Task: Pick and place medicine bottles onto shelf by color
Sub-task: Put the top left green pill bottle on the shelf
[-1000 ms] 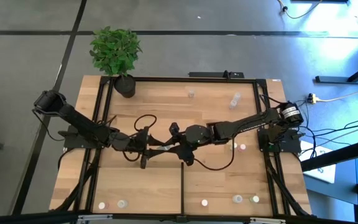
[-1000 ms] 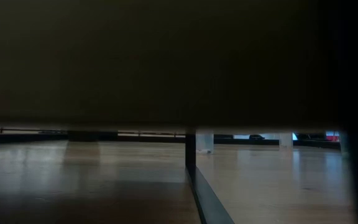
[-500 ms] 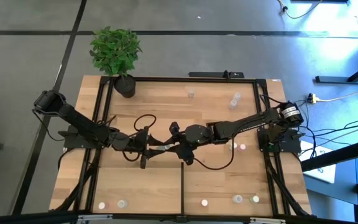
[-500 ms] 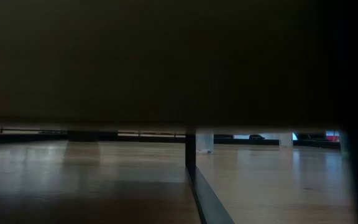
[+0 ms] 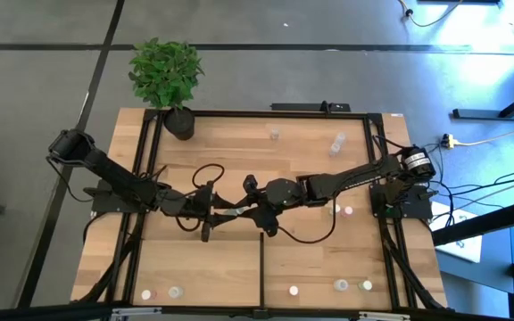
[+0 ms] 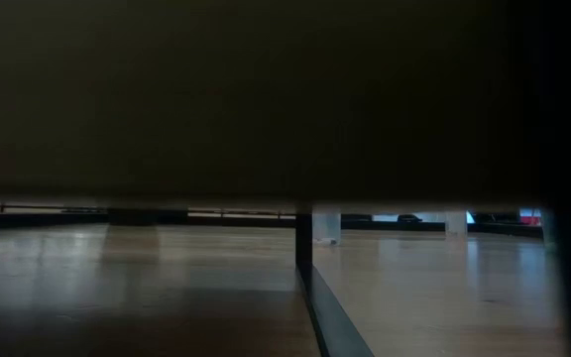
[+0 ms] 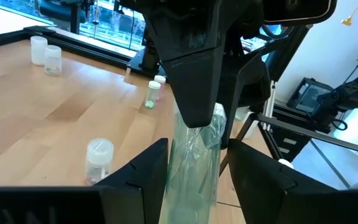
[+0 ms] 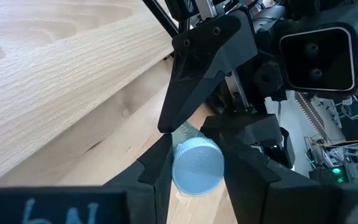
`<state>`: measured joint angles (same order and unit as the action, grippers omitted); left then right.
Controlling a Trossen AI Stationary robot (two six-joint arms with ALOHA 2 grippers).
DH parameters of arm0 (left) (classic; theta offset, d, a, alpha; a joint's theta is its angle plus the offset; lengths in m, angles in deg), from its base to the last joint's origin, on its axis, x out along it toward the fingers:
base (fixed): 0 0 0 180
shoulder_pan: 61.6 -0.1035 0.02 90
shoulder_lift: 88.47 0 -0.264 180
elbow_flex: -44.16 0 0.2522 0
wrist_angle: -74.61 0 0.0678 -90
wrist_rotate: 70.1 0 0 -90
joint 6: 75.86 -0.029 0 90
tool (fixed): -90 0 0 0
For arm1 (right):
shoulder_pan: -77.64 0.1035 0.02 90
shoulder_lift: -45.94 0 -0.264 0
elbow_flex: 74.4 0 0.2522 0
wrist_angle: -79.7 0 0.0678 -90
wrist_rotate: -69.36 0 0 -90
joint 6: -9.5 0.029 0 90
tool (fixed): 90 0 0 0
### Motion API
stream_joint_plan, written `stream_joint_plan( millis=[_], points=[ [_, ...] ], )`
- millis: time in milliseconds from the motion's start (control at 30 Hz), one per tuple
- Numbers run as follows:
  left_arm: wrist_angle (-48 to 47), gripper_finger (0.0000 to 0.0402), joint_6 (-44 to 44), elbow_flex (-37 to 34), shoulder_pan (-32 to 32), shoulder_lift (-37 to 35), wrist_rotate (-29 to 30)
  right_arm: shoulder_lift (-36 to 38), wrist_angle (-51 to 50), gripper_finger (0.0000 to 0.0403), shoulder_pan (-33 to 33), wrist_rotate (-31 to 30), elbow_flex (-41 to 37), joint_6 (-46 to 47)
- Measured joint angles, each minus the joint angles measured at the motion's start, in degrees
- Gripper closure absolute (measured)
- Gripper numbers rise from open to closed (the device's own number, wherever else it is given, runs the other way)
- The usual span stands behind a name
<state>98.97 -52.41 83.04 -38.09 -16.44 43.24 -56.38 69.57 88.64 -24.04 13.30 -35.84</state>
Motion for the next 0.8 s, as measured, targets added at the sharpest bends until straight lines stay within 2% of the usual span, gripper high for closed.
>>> stream_joint_plan(
  millis=[800],
  points=[
    [0.0, 0.0244, 0.0, 0.1, 0.0, -0.1, -0.1, 0.0, 0.9, 0.028, 0.0, 0.0, -0.1, -0.1]
  ],
)
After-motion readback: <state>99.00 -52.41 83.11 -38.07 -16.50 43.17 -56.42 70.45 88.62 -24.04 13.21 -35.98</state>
